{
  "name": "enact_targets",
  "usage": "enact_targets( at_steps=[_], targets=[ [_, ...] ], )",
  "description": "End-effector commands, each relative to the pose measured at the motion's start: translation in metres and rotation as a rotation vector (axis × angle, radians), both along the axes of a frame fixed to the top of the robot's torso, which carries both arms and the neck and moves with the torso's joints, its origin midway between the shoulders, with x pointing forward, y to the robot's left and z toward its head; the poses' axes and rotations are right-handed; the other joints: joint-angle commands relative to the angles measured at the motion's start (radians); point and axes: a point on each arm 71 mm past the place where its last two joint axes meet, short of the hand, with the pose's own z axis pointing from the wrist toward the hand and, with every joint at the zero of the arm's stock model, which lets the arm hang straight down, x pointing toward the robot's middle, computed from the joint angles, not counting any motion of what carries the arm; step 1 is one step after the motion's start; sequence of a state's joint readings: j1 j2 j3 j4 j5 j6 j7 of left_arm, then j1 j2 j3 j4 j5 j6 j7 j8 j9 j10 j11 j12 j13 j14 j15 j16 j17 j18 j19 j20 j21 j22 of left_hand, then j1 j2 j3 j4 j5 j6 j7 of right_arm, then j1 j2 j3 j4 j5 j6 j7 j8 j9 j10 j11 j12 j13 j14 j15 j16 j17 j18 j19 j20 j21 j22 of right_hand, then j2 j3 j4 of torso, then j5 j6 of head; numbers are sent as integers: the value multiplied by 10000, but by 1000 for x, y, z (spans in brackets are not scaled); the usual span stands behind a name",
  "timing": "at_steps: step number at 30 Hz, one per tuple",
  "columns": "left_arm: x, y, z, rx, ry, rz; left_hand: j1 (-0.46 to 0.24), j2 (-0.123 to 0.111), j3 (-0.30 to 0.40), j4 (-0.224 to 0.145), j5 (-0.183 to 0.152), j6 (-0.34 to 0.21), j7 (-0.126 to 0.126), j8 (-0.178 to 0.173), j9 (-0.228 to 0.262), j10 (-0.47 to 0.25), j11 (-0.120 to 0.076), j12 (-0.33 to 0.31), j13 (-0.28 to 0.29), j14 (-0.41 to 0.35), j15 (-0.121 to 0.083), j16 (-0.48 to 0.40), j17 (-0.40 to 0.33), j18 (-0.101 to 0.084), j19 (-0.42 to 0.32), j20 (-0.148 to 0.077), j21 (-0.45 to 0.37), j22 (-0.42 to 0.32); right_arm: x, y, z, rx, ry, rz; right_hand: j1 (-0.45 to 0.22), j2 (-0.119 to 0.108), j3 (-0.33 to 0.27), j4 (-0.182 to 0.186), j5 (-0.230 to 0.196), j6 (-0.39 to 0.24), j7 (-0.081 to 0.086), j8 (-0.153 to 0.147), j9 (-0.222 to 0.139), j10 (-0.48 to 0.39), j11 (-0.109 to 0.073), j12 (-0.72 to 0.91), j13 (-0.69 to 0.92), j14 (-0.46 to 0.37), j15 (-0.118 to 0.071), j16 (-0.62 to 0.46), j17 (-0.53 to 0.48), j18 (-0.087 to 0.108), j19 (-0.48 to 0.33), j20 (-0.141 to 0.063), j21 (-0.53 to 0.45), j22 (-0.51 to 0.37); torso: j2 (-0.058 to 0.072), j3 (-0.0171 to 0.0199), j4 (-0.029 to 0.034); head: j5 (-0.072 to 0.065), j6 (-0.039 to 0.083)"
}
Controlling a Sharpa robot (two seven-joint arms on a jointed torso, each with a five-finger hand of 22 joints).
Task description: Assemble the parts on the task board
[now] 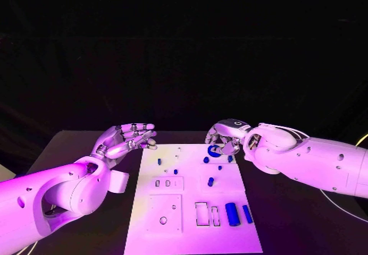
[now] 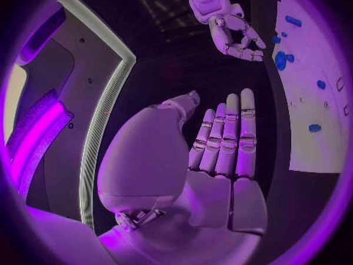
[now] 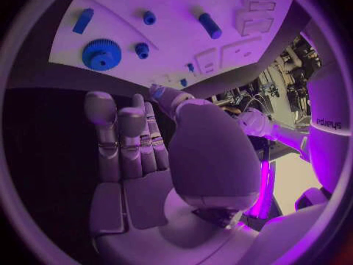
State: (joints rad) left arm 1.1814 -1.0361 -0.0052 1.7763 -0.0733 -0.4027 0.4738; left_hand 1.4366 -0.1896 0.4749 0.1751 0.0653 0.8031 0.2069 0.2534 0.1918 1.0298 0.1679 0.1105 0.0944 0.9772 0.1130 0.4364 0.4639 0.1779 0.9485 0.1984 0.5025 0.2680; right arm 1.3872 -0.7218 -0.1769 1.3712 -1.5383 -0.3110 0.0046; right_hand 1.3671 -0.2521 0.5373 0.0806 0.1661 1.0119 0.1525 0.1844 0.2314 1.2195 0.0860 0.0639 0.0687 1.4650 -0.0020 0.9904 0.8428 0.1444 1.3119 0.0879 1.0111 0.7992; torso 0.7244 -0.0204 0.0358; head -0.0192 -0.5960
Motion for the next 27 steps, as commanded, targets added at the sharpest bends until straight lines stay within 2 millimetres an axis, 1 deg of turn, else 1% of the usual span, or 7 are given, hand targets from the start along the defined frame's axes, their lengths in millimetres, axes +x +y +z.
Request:
enact_targets(
  at_steps=[1,7,10,15,20,26,27],
  targets=[
    [-2,-3,3,-189,-37,-363,-100,-6,71,-11,-63,27,272,51,16,-66,58,-33,2,-101,18,84,63,-35,-103,20,78,48,2,-1,-6,-1027,-255,-286,-7,-87,-3,89,-53,-82,-24,-55,36,-86,3,-23,-13,143,58,385,360,-224,144,-2,351,457,135,-11,70,1,9],
    [-1,-2,5,-228,-45,-371,-166,-10,48,-9,-66,10,289,56,26,-132,79,-59,1,-168,36,153,126,-35,-165,38,139,91,3,0,-9,-1181,-354,-454,-59,-146,3,229,-10,-209,-67,-71,170,-257,-6,-21,-25,360,63,1870,1795,-408,524,14,1454,1867,208,-13,116,1,26],
    [-1,-2,6,-238,-48,-384,-173,-9,45,-9,-66,8,290,57,28,-139,81,-61,1,-178,39,161,134,-35,-174,41,146,97,4,1,-10,-1226,-373,-490,-66,-159,-2,251,-9,-234,-69,-74,197,-289,-4,-25,-27,368,64,2048,1951,-433,569,17,1606,2064,230,-23,143,-39,13],
    [-1,-2,6,-258,-39,-443,-185,-2,42,-9,-65,8,292,61,31,-145,83,-61,3,-203,43,174,147,-35,-193,46,158,106,2,4,-13,-1384,-176,-395,-57,-154,9,282,-9,-265,-69,-70,247,-314,-3,-20,-24,405,65,2431,2329,-504,707,23,1976,2554,259,-40,179,-72,-57],
    [-1,-3,7,-266,-35,-478,-204,26,48,-11,-62,30,293,82,45,-114,80,-37,16,-257,48,198,174,-33,-240,55,183,125,2,6,-18,-1548,55,-345,-39,-151,22,293,-20,-305,-75,-76,279,-368,-6,-25,-28,424,60,2672,2566,-542,782,24,2184,2830,303,-33,174,-43,-89],
    [-1,-3,8,-285,-77,-501,-202,26,51,-24,-61,30,294,86,49,-113,82,-32,19,-301,52,199,183,-32,-273,61,192,133,1,9,-24,-1647,238,-287,-36,-152,24,306,-22,-328,-69,-77,303,-388,-1,-21,-26,445,63,2847,2742,-569,837,28,2329,3021,337,-45,178,-68,-119],
    [-1,-3,9,-289,-89,-503,-202,26,51,-24,-61,30,294,86,49,-113,82,-32,19,-301,52,199,183,-32,-273,61,192,133,1,10,-25,-1670,281,-272,-35,-152,25,308,-23,-331,-67,-77,309,-390,0,-20,-25,447,65,2875,2766,-574,847,29,2354,3055,344,-38,177,-58,-132]
  ],
)
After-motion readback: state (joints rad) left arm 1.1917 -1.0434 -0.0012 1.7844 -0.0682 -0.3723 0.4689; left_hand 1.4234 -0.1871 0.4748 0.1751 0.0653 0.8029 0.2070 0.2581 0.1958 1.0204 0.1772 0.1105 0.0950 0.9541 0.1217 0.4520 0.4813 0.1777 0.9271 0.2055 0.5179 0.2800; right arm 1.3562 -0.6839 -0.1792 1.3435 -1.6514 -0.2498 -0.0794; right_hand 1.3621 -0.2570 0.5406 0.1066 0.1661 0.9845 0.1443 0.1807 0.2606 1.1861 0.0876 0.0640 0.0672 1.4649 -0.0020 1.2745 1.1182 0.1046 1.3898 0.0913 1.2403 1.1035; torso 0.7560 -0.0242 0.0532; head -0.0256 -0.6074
